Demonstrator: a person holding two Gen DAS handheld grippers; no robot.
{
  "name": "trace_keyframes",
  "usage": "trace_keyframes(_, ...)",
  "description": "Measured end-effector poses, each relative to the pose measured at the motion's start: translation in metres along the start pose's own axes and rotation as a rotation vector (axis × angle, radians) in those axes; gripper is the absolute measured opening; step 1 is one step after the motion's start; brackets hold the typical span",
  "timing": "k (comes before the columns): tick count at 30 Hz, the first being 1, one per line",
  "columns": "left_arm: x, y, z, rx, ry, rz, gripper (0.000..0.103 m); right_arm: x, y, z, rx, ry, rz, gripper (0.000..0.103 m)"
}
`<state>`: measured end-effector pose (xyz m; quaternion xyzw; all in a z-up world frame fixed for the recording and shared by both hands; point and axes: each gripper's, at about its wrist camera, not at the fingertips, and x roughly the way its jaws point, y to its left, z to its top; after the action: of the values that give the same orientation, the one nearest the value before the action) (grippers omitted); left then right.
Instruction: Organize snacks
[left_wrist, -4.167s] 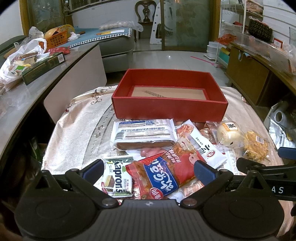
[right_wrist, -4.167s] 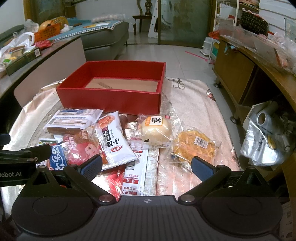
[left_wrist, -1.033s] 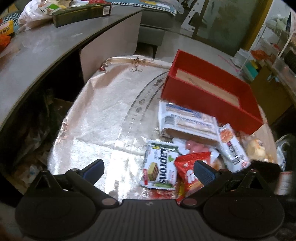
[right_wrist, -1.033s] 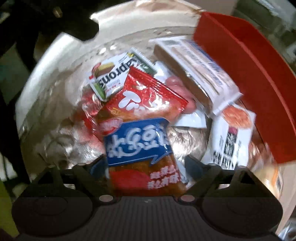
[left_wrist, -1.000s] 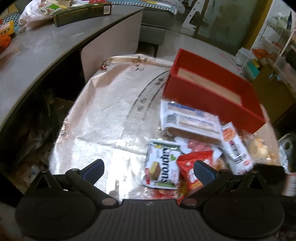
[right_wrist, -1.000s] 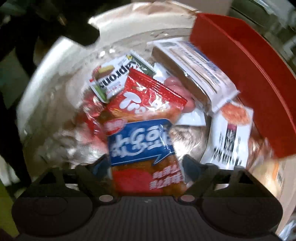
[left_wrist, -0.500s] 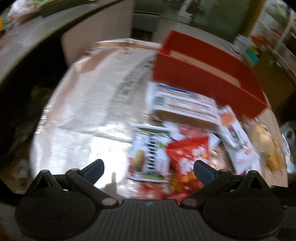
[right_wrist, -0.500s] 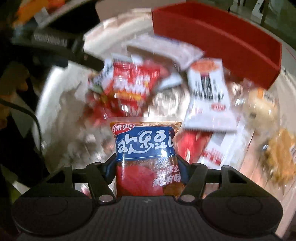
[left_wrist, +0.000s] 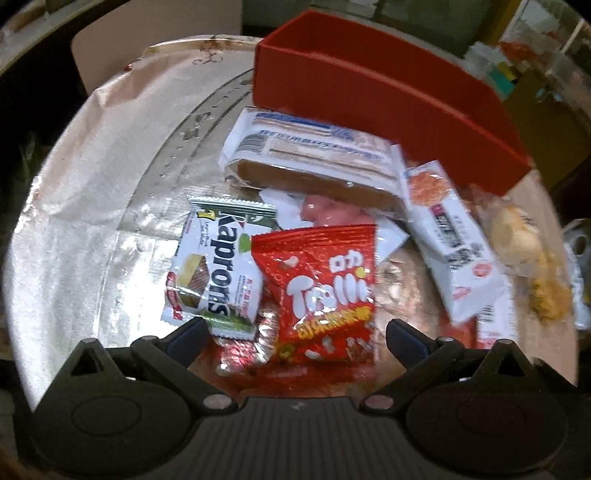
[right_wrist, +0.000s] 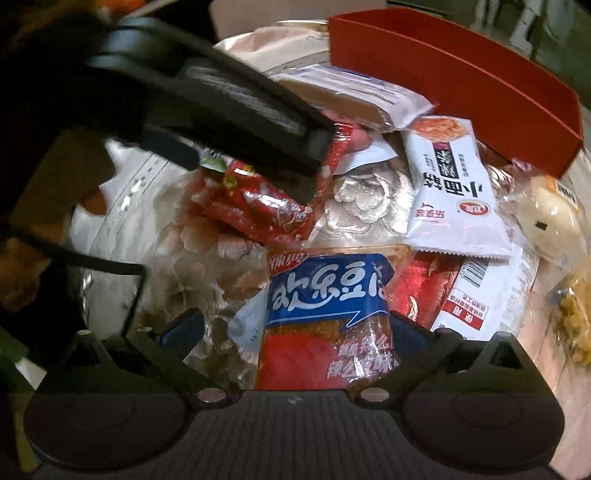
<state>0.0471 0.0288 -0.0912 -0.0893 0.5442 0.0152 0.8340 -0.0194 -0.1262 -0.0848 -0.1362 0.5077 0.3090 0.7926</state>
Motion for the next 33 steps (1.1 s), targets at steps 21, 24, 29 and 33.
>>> trace_keyframes(21, -0.036, -0.028, -0.005, 0.111, -0.015, 0.060, 0.050, -0.068, -0.007, 0.012, 0.087, -0.068, -0.068, 0.058)
trace_keyframes(24, -0.043, -0.027, 0.000, 0.109, -0.033, 0.026, 0.049, -0.076, -0.019, 0.012, 0.127, -0.095, -0.076, 0.058)
trace_keyframes(29, -0.056, -0.022, 0.010, 0.050, -0.052, -0.049, 0.049, -0.074, -0.026, 0.023, 0.165, -0.125, -0.085, 0.058)
trace_keyframes(33, -0.067, -0.024, 0.013, 0.053, -0.096, -0.094, 0.049, -0.085, -0.029, 0.031, 0.193, -0.173, -0.102, 0.058)
